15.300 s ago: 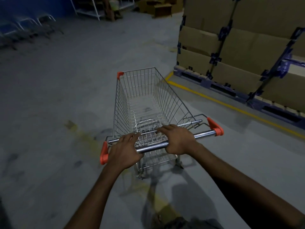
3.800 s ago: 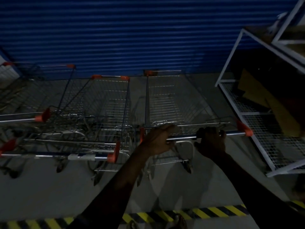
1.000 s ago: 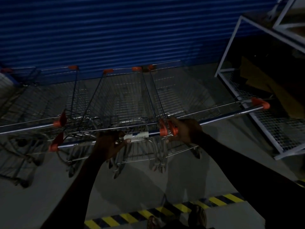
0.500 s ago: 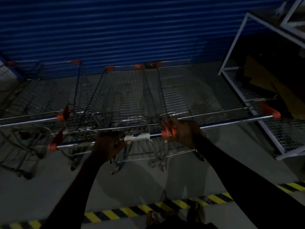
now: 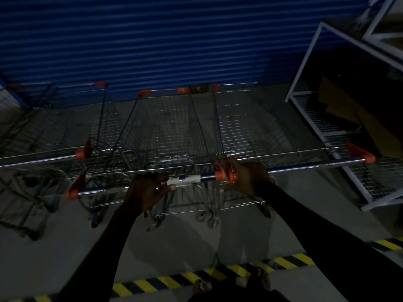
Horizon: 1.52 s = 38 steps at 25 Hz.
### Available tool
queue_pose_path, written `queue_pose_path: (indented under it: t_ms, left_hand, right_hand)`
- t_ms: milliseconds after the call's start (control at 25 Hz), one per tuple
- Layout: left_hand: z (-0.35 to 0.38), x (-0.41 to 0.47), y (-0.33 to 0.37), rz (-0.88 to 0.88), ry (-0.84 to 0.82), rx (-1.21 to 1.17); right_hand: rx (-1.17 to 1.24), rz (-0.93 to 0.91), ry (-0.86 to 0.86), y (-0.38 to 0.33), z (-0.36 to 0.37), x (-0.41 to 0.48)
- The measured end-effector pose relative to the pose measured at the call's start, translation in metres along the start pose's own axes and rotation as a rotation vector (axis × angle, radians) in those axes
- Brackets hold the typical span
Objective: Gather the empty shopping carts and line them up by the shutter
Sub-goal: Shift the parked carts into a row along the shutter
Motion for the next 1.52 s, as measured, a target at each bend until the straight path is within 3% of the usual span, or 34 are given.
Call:
queue_pose_path:
  t_ms: [240, 320, 520, 720, 1080, 1520]
  left_hand:
    - [0.004, 0.006, 0.006, -0.023, -0.074, 0.038]
    - [0.009, 0.009, 0.018, -0.063, -0.169, -0.01]
    - [0.06, 0.032, 0.112, -0.048, -0.415, -0.045]
    - [0.071, 0.042, 0.136, -0.027, -0.208, -0.081]
    - [0.063, 0.042, 0.143, 0.048, -0.214, -0.181]
    - [0.07, 0.042, 0.14, -0.002, -0.248, -0.191]
  right_hand:
    - [-0.049, -0.049, 0.048, -0.005, -0.006, -0.006]
    - [-0.034, -0.026, 0.034, -0.001, -0.003, -0.005]
    - [0.035, 0.065, -0.151, 0.008, 0.01, 0.007]
    - [0.041, 0.009, -0.163, 0.004, 0.008, 0.004]
    - [-0.179, -0.031, -0.205, 0.016, 0.001, 0.0]
    - [-0.103, 0.036, -0.133, 0.016, 0.001, 0.009]
Point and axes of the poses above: each hand's wrist, its own x-axis towards the middle knuckle, its own z-axis out of the palm, y = z × x, the point moved 10 cm from there along x, towards the middle knuckle, and after that the axes turned 12 degrees about -z, right-handed, at the moved point
